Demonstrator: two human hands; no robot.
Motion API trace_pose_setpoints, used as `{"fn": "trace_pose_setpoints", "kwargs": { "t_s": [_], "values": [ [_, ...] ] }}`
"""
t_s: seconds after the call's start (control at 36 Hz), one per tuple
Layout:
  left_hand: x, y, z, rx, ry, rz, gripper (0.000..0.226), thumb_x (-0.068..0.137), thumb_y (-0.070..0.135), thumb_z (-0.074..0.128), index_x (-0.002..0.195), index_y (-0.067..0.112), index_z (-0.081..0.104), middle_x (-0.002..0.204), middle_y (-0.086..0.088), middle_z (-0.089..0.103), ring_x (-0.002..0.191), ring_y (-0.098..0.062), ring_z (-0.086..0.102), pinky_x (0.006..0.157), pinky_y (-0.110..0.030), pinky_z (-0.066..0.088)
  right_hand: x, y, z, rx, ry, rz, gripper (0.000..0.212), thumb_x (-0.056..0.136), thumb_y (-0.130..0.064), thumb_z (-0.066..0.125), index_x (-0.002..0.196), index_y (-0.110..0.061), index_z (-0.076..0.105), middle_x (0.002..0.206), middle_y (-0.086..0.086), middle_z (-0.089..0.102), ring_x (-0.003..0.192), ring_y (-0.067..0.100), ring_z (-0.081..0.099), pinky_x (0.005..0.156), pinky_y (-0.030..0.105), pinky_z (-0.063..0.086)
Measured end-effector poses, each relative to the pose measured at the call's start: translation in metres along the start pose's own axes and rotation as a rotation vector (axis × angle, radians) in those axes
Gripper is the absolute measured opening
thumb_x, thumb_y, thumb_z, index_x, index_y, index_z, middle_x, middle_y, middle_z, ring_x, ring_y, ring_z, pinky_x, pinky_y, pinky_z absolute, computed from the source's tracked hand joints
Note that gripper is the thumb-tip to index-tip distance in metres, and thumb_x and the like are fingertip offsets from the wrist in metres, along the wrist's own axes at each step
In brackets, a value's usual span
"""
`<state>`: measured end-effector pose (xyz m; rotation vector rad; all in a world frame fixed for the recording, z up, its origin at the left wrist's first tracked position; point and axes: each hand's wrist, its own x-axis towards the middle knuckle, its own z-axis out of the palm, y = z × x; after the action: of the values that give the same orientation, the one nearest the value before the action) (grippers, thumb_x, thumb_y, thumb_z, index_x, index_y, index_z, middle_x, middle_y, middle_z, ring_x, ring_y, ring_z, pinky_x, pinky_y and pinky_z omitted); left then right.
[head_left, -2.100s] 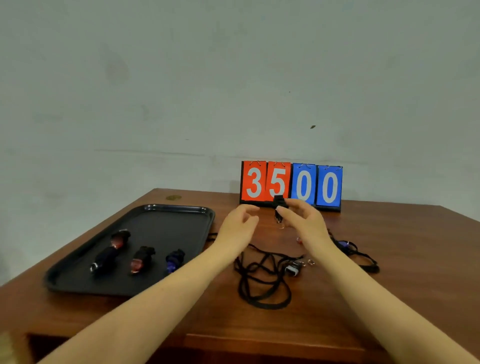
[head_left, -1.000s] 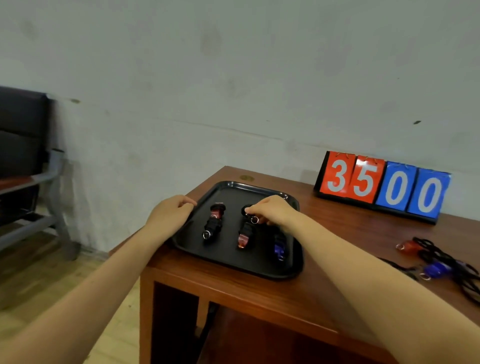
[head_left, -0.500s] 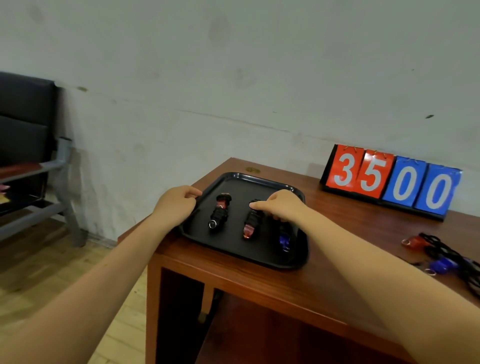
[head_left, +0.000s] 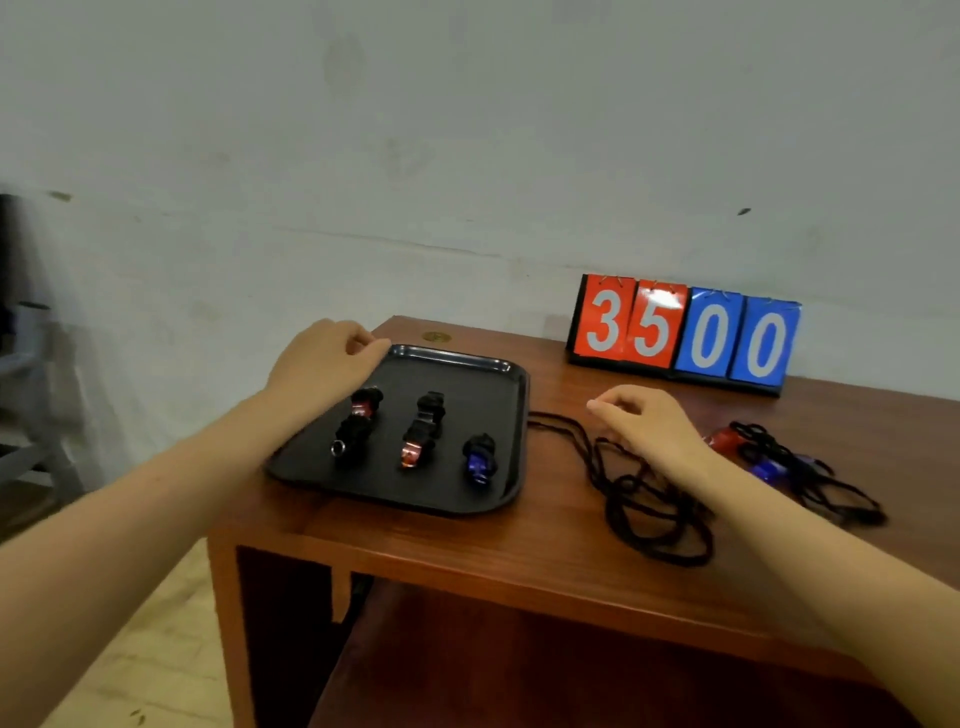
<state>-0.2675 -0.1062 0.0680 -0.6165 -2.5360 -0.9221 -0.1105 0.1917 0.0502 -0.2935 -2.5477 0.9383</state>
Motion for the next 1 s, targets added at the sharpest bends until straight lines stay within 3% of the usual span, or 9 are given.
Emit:
{"fn": "trace_pose_setpoints", "kwargs": {
  "t_s": [0.14, 0.22, 0.28, 0.36, 0.44, 0.67, 0.75, 0.89, 1.0],
  "values": [
    [-0.023, 0.093, 0.034, -0.127, -0.125, 0.203, 0.032, 0.095, 0.048, 0.047, 0.102, 0.023, 0.067, 0.100, 0.012, 0.060, 0.094, -0.006, 0.054, 0.078, -0.025, 0.037, -0.013, 0.038, -0.030, 0.099, 0.183, 0.045, 0.016, 0.094, -0.031, 0.058, 0.088, -0.022, 0.069, 0.080, -0.005, 0.068, 0.073, 0.008, 0.062, 0.061, 0.015, 0.041],
    [-0.040, 0.131, 0.070, -0.133, -0.234, 0.299, 0.033, 0.094, 0.052, 0.046, 0.098, 0.027, 0.067, 0.095, 0.015, 0.061, 0.090, -0.003, 0.056, 0.071, -0.022, 0.038, -0.024, 0.060, -0.042, 0.120, 0.228, 0.047, 0.018, 0.095, -0.028, 0.057, 0.088, -0.017, 0.070, 0.079, 0.000, 0.068, 0.073, 0.011, 0.062, 0.063, 0.016, 0.044],
    [-0.048, 0.150, 0.095, -0.131, -0.311, 0.336, 0.031, 0.094, 0.053, 0.046, 0.098, 0.029, 0.066, 0.093, 0.016, 0.058, 0.085, 0.001, 0.054, 0.067, -0.018, 0.037, -0.031, 0.076, -0.049, 0.073, 0.211, 0.041, 0.016, 0.094, -0.028, 0.057, 0.090, -0.019, 0.070, 0.082, -0.002, 0.068, 0.078, 0.010, 0.063, 0.068, 0.019, 0.047],
    [-0.055, 0.166, 0.129, -0.122, -0.379, 0.338, 0.035, 0.094, 0.056, 0.045, 0.103, 0.030, 0.066, 0.100, 0.011, 0.060, 0.086, -0.002, 0.055, 0.074, -0.022, 0.044, -0.036, 0.093, -0.056, -0.059, 0.128, -0.003, 0.011, 0.092, -0.030, 0.060, 0.090, -0.025, 0.069, 0.087, -0.009, 0.067, 0.083, 0.006, 0.062, 0.075, 0.022, 0.050],
    [-0.059, 0.185, 0.157, -0.113, -0.427, 0.329, 0.037, 0.093, 0.058, 0.045, 0.103, 0.030, 0.067, 0.099, 0.012, 0.061, 0.089, -0.004, 0.056, 0.078, -0.025, 0.048, -0.039, 0.106, -0.062, -0.113, 0.052, -0.044, 0.009, 0.092, -0.030, 0.060, 0.092, -0.029, 0.069, 0.092, -0.013, 0.067, 0.085, 0.000, 0.060, 0.076, 0.018, 0.046],
    [-0.069, 0.215, 0.190, -0.087, -0.468, 0.436, 0.047, 0.076, 0.075, 0.052, 0.099, 0.037, 0.065, 0.087, 0.018, 0.056, 0.081, -0.001, 0.053, 0.071, -0.023, 0.047, -0.026, 0.125, -0.068, -0.162, 0.018, 0.022, 0.015, 0.094, -0.027, 0.055, 0.097, -0.028, 0.070, 0.097, -0.013, 0.064, 0.093, 0.001, 0.057, 0.077, 0.014, 0.041],
    [-0.067, 0.220, 0.195, -0.062, -0.467, 0.464, 0.042, 0.077, 0.068, 0.059, 0.103, 0.036, 0.065, 0.089, 0.016, 0.052, 0.082, -0.002, 0.050, 0.074, -0.024, 0.043, -0.024, 0.127, -0.069, -0.182, 0.037, 0.023, 0.020, 0.096, -0.022, 0.051, 0.098, -0.025, 0.071, 0.099, -0.012, 0.064, 0.095, 0.003, 0.057, 0.077, 0.014, 0.040],
    [-0.058, 0.220, 0.199, -0.102, -0.498, 0.441, 0.013, 0.086, 0.043, 0.063, 0.094, 0.033, 0.068, 0.089, 0.010, 0.055, 0.075, -0.004, 0.050, 0.063, -0.020, 0.036, -0.027, 0.128, -0.072, -0.154, 0.040, 0.039, 0.021, 0.096, -0.021, 0.050, 0.099, -0.025, 0.070, 0.097, -0.016, 0.061, 0.094, 0.003, 0.056, 0.073, 0.009, 0.038],
    [-0.046, 0.214, 0.201, -0.127, -0.548, 0.407, 0.020, 0.092, 0.039, 0.058, 0.101, 0.027, 0.071, 0.099, 0.004, 0.061, 0.087, -0.007, 0.055, 0.079, -0.026, 0.045, -0.031, 0.126, -0.072, -0.113, -0.007, 0.049, 0.018, 0.095, -0.030, 0.052, 0.099, -0.030, 0.069, 0.097, -0.017, 0.062, 0.091, -0.002, 0.056, 0.073, 0.011, 0.040]
  ]
}}
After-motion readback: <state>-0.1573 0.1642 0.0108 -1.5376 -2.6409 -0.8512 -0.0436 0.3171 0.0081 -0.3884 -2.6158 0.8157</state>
